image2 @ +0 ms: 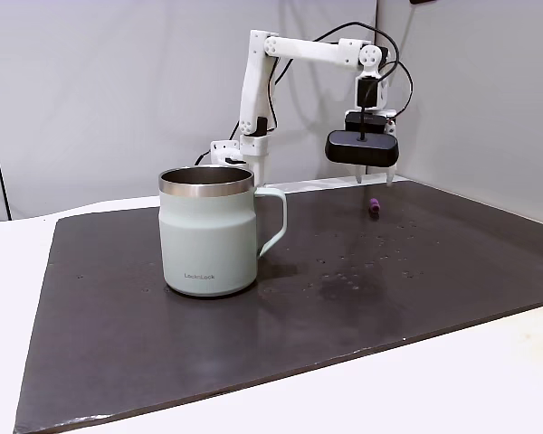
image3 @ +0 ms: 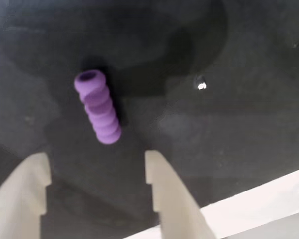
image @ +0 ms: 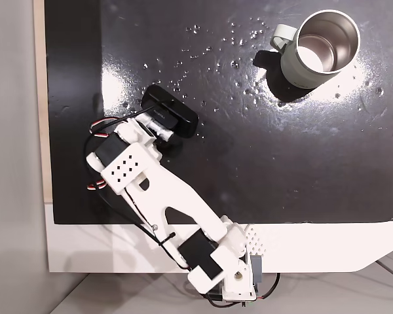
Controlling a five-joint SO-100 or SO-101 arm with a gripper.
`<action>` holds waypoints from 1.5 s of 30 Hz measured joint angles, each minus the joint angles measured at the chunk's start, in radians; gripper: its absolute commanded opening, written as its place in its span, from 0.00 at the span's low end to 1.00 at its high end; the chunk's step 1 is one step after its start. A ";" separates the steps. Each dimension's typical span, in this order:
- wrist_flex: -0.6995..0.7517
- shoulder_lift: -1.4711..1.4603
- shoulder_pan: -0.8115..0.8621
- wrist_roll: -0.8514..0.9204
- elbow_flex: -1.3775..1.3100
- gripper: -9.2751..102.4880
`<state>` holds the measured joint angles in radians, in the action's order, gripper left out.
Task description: Grasp a pengrip and put it in the cup.
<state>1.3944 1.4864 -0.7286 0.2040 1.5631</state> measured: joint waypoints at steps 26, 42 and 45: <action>-0.129 -0.181 -0.029 0.017 0.000 0.17; -0.144 -0.144 -0.032 0.015 0.055 0.08; -0.077 -0.091 -0.002 0.003 0.028 0.08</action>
<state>1.3177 1.3959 -0.7302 0.2071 1.5907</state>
